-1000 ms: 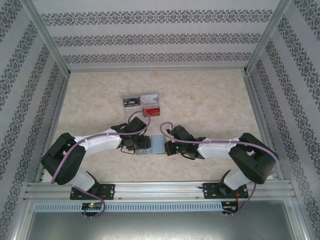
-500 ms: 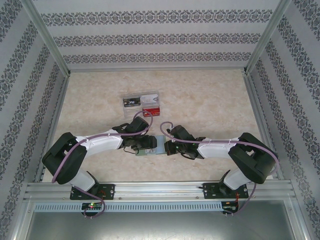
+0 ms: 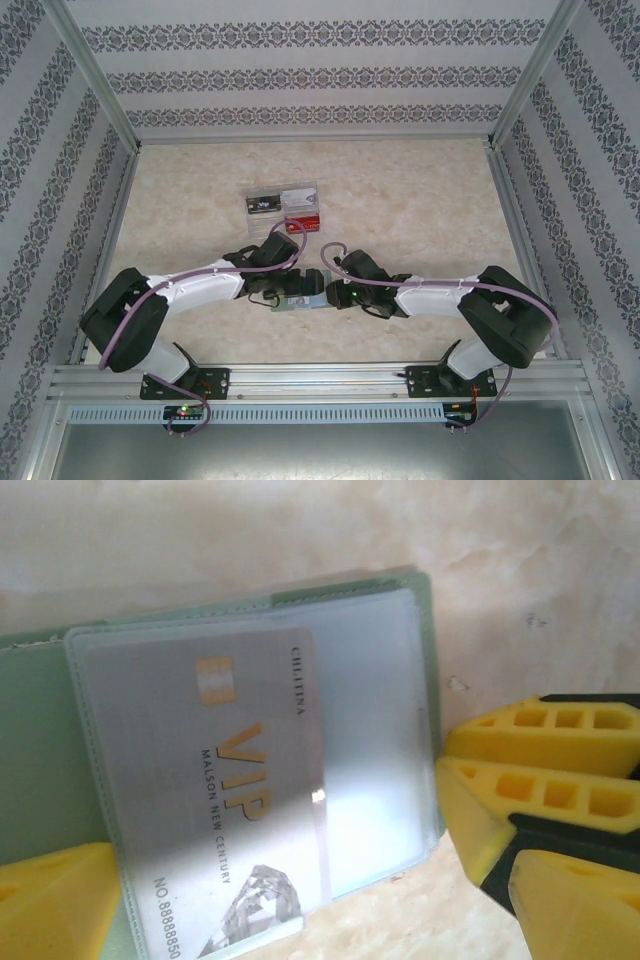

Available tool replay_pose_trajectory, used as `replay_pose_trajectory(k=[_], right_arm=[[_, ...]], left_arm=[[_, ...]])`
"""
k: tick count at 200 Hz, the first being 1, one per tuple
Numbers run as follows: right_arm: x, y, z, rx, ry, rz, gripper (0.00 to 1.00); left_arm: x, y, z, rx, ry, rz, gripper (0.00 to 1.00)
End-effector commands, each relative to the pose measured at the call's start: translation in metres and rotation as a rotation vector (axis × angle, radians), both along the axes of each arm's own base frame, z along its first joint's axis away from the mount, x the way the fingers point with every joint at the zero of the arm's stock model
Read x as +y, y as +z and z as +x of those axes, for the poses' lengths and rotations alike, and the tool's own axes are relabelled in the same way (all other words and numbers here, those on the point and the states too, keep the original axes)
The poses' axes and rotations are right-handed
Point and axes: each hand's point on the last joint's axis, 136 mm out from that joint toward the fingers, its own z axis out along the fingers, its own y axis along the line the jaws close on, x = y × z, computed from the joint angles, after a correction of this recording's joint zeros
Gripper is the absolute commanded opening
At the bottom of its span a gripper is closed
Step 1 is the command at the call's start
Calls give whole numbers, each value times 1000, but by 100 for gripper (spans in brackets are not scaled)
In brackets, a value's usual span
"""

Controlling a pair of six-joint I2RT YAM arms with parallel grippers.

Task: Take the credit cards out of the card holder

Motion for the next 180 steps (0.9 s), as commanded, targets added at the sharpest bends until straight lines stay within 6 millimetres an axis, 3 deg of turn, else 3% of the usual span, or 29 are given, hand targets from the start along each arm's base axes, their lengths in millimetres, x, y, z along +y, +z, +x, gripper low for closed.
replay_pose_trajectory(k=[1, 59, 70, 81, 123, 144, 180], right_arm=[[-7, 13, 6, -25, -32, 20, 31], [0, 50, 10, -58, -43, 117, 36], [5, 56, 10, -52, -40, 140, 36], [10, 59, 10, -40, -38, 165, 35], [35, 64, 10, 19, -27, 248, 28], [47, 63, 11, 51, -31, 286, 25], [64, 57, 10, 104, -33, 319, 23]], left_arm=[[-8, 25, 2, -54, -48, -21, 100], [16, 24, 5, -78, -26, 63, 96], [24, 20, 6, -70, -9, 79, 90], [32, 16, 6, -61, 7, 82, 74], [46, -4, 6, -33, 28, 72, 45], [48, -11, 7, -16, 27, 70, 38], [54, -19, 9, -8, 42, 80, 36]])
